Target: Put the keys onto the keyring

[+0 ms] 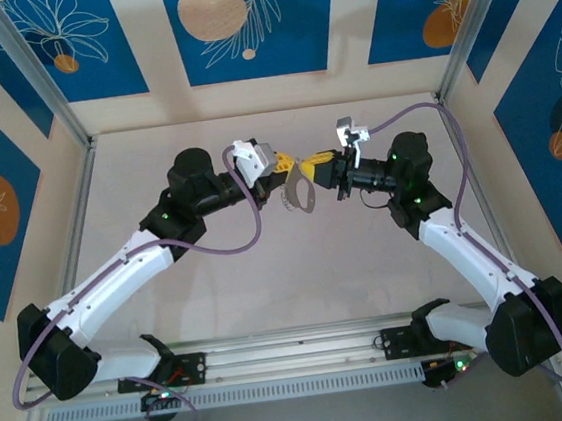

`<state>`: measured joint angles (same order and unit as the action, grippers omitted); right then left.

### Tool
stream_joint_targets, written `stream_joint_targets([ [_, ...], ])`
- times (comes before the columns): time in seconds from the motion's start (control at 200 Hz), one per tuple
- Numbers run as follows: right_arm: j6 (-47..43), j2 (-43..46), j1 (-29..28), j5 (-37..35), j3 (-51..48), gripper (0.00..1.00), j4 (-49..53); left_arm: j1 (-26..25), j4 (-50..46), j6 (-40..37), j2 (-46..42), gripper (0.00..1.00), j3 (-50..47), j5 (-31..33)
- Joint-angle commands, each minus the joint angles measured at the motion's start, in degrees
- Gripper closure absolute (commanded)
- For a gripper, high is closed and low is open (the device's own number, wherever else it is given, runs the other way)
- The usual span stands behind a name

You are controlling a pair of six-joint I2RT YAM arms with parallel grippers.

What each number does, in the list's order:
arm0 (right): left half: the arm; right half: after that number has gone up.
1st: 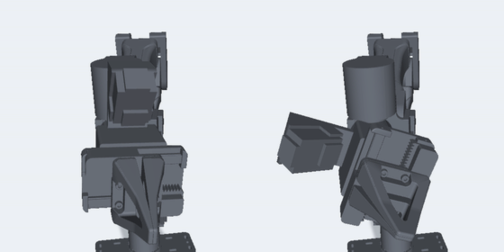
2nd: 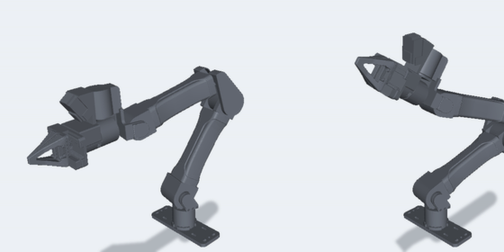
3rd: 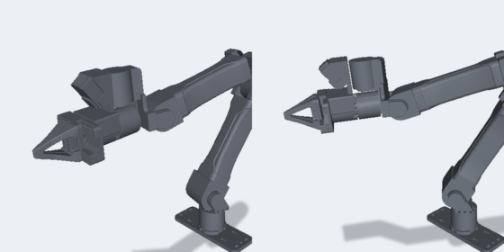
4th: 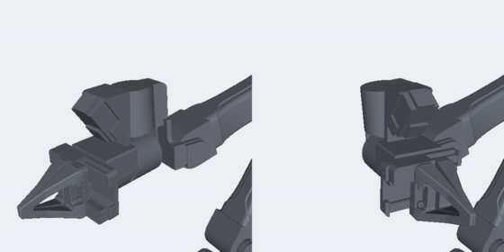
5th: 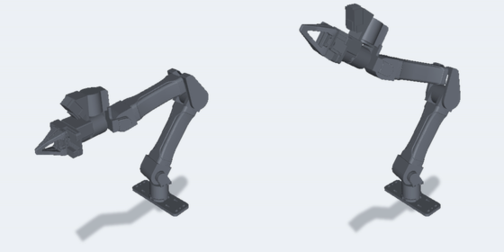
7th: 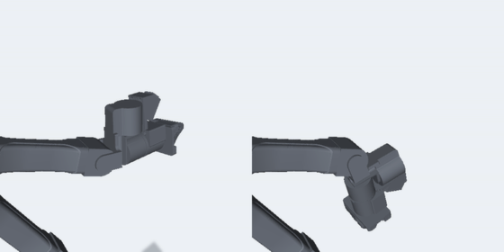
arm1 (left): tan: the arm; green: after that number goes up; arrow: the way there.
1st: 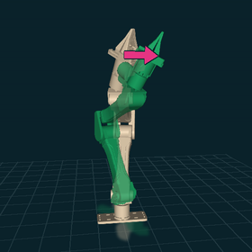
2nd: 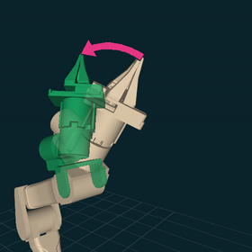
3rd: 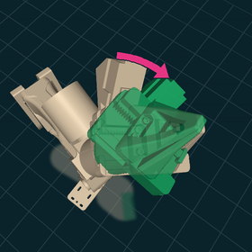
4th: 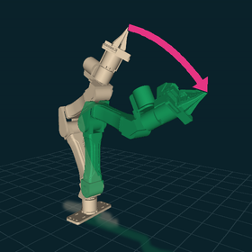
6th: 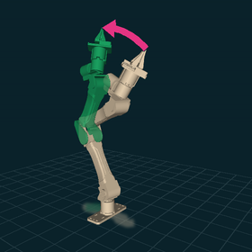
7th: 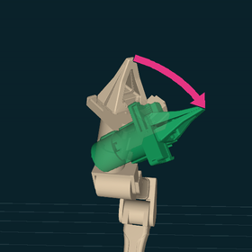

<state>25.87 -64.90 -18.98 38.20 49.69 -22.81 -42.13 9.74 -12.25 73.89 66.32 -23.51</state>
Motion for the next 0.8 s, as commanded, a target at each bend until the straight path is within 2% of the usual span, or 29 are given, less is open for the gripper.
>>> stream_joint_targets([
  [0.0,1.36,-0.99,0.57,1.51,0.19,1.0,0.34,-1.01,7.13,4.13,0.58,1.0,-0.83,-3.04],
  [0.045,1.91,-1.37,1.1,1.86,0.49,1.0,1.19,-1.01,8.68,5.71,0.88,1.0,-1.28,-2.51],
  [0.13,4.23,-1.0,2.94,2.61,-0.39,0.78,0.63,-0.97,11.64,8.8,1.7,1.0,-2.06,-2.03],
  [0.22,6.0,1.59,5.64,2.28,-2.4,0.66,0.59,-0.93,14.82,12.22,2.54,1.0,-2.87,-1.92],
  [0.48,9.15,9.88,10.54,-0.48,-4.98,0.62,2.51,0.6,25.64,24.18,4.8,1.0,-5.59,-4.96],
  [0.695,12.65,7.49,10.55,-0.68,-1.82,0.57,-1.3,3.42,38.66,38.31,7.95,1.0,-7.59,-8.75],
  [0.795,14.99,5.49,10.09,-0.32,-1.09,0.54,-5.47,4.05,42.44,42.36,9.24,1.0,-7.89,-9.72],
])
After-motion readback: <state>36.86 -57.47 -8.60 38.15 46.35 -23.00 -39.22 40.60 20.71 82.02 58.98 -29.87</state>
